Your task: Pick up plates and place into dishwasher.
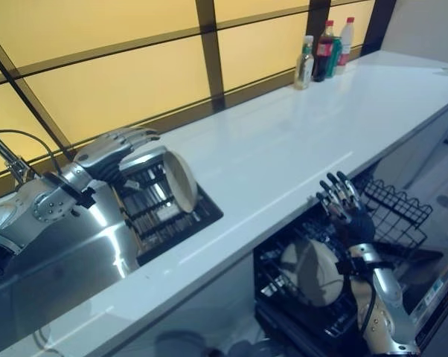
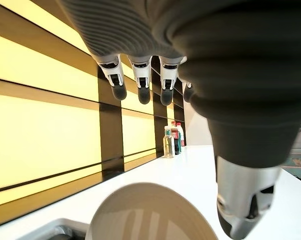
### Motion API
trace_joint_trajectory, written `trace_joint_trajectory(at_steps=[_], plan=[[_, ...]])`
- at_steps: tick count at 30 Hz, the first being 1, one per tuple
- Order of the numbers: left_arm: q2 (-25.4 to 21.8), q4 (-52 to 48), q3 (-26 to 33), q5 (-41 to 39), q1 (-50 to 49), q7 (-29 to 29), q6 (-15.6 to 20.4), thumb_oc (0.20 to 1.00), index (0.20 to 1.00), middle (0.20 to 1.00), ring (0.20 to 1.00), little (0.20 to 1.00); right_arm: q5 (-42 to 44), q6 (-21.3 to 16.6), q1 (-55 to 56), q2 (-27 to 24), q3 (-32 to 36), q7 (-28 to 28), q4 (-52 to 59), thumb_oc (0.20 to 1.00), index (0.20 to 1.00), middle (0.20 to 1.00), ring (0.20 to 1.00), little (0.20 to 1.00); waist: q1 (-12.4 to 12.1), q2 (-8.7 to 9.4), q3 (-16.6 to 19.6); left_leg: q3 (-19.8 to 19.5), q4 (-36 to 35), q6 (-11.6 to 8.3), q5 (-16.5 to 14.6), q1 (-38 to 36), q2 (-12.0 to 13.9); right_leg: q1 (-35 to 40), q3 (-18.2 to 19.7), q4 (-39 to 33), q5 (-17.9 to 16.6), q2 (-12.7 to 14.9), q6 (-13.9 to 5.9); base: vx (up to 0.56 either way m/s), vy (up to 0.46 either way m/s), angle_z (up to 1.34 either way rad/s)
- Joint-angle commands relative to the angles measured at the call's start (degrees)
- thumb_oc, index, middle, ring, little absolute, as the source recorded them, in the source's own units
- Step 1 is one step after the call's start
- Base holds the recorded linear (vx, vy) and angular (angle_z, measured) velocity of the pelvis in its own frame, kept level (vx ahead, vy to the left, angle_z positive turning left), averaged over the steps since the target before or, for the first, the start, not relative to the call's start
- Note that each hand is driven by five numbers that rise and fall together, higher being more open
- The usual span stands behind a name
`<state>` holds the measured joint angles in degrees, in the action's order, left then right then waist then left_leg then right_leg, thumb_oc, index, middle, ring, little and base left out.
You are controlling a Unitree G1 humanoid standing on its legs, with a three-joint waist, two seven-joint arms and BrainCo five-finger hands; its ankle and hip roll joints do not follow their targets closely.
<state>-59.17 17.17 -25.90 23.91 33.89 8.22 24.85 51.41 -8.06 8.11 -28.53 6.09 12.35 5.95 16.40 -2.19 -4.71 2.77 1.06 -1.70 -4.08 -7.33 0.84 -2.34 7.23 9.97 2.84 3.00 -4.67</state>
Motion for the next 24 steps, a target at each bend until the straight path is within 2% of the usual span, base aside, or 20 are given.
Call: trace_joint_trajectory(at_steps=[1,5,10,15,20,24], plan=[[-0.2,0.5,5.6,-1.9,2.4,4.1,0.2,1.000,1.000,1.000,1.000,1.000,1.8,-1.8,-2.0,-0.9,2.0,2.2,1.9,1.000,1.000,1.000,1.000,1.000,0.3,1.72,0.8,4.5,6.9,2.25,-4.2,3.4,1.6,-5.4,3.1,0.2,-2.8,-0.9,-3.80,0.06,-0.016,0.01],[-0.3,-1.0,7.8,-2.3,-0.2,5.3,0.4,1.000,1.000,1.000,1.000,1.000,2.3,-0.4,-0.6,-0.9,3.1,3.3,2.4,1.000,1.000,1.000,1.000,1.000,0.4,2.06,0.7,4.6,6.6,2.07,-3.9,3.0,1.9,-5.4,2.9,0.3,-2.9,-1.0,-3.76,0.10,-0.005,0.01],[0.6,-4.1,13.4,-3.9,-4.9,6.8,2.4,1.000,1.000,1.000,1.000,1.000,3.2,0.6,1.3,-1.0,4.2,5.0,2.7,1.000,1.000,1.000,1.000,1.000,-0.1,2.68,0.5,4.5,7.7,1.93,-3.9,3.7,2.1,-5.8,2.9,0.9,-2.6,-1.0,-3.77,0.07,0.003,0.01],[2.2,-9.0,17.4,-5.4,-8.7,5.3,2.5,1.000,1.000,1.000,1.000,1.000,3.0,1.3,2.1,-1.0,4.0,4.8,3.6,1.000,1.000,1.000,1.000,1.000,-0.9,3.21,-0.4,3.6,9.2,1.65,-3.8,4.3,2.5,-5.9,2.5,2.1,-2.2,-1.0,-3.59,0.08,0.012,0.03],[1.9,-10.5,17.6,-4.7,-9.2,4.7,2.1,1.000,1.000,1.000,1.000,1.000,3.8,1.2,2.4,-1.2,3.8,4.7,3.7,1.000,1.000,1.000,1.000,1.000,-1.5,3.64,-1.2,2.6,9.4,1.16,-2.9,5.5,3.2,-6.5,2.1,2.6,-2.1,-1.1,-3.44,0.04,-0.012,0.06],[1.1,-10.2,16.5,-4.8,-6.9,6.1,2.1,1.000,1.000,1.000,1.000,1.000,4.7,0.4,1.2,-1.6,3.4,3.6,4.2,1.000,1.000,1.000,1.000,1.000,-2.0,3.90,-2.7,2.0,11.3,0.74,-1.9,9.4,3.9,-9.3,1.9,4.5,-2.0,-1.4,-3.07,-0.09,-0.027,0.14]])
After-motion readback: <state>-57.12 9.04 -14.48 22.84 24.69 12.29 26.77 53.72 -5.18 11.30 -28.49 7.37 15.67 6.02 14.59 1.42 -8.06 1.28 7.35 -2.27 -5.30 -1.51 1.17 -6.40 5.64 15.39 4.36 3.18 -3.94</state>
